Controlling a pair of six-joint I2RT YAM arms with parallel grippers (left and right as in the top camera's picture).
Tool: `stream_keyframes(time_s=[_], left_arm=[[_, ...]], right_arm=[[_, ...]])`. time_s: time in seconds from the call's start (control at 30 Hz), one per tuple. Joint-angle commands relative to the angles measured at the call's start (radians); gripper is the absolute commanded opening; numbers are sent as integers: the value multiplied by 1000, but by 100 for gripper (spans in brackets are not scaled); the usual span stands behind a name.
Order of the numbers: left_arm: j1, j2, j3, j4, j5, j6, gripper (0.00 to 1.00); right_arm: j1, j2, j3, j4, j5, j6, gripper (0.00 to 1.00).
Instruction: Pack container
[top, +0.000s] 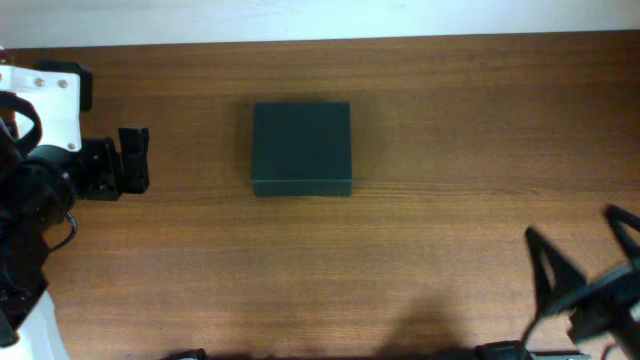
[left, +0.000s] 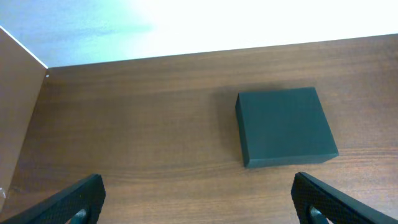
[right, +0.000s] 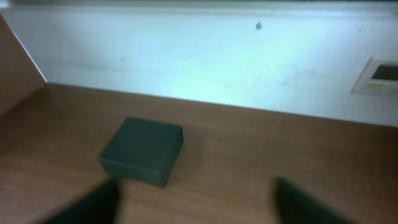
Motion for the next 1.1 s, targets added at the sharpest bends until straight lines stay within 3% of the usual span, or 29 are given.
stream_keyframes(time_s=[0.0,0.33,0.77,0.93,1.07], left_arm=[[1,1,-8,-4,-10,10,99],[1,3,-8,5,-10,10,99],[1,3,-8,5,-10,10,99],[1,3,-8,5,-10,10,99],[1,3,-8,5,-10,10,99]], right_arm=[[-3,-27,6,-21,27,0,99],[-3,-49,6,-185,27,0,99],[-3,-50,5,-224,27,0,99],[-13,-129,-90,-91,137,-49,99],[-66,-288,-367,170,181,-48,99]])
